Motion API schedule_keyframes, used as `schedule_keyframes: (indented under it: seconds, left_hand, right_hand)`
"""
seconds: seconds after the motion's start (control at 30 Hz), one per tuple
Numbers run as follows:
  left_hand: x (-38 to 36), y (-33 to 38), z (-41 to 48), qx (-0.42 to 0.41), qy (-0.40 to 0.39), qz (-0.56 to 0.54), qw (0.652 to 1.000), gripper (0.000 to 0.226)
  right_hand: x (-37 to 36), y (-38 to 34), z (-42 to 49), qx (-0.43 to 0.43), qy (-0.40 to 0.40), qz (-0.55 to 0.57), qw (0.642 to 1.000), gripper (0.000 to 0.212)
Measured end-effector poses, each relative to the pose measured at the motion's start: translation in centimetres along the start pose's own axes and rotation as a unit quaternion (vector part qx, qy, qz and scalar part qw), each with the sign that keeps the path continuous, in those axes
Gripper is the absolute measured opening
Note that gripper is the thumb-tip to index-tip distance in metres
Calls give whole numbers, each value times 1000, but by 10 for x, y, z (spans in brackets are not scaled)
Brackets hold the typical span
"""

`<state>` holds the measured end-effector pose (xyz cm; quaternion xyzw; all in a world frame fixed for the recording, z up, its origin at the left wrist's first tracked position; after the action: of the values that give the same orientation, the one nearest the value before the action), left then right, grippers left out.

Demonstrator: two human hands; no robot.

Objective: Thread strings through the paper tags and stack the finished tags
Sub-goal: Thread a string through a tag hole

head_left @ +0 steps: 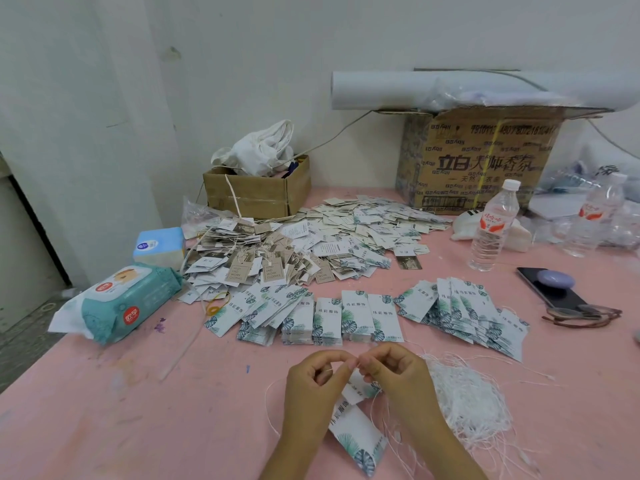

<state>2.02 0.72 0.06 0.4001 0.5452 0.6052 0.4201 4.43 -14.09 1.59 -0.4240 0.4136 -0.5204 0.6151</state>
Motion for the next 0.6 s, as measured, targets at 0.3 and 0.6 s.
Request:
schedule_keyframes:
  seconds: [0.3,0.6]
  left_hand:
    - [0,-1,1,6,-16,2,1000,11]
    - [2,-3,1,21,-7,-9,1000,7]
  right_hand:
    - [0,-1,0,10,1,-10,1000,14]
    - [-2,-7,-5,54,7,-80,995,8]
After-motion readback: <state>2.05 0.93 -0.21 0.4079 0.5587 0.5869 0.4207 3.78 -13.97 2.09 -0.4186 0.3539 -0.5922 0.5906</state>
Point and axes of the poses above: each hand's wrist, its own z-axis towards the middle knuckle, its own x-axis out of the back of the hand, y = z × x, the point moved 5 cm from there along z, towards the middle knuckle, and after that the axes turned 11 degrees about x, right-handed, at the moved point
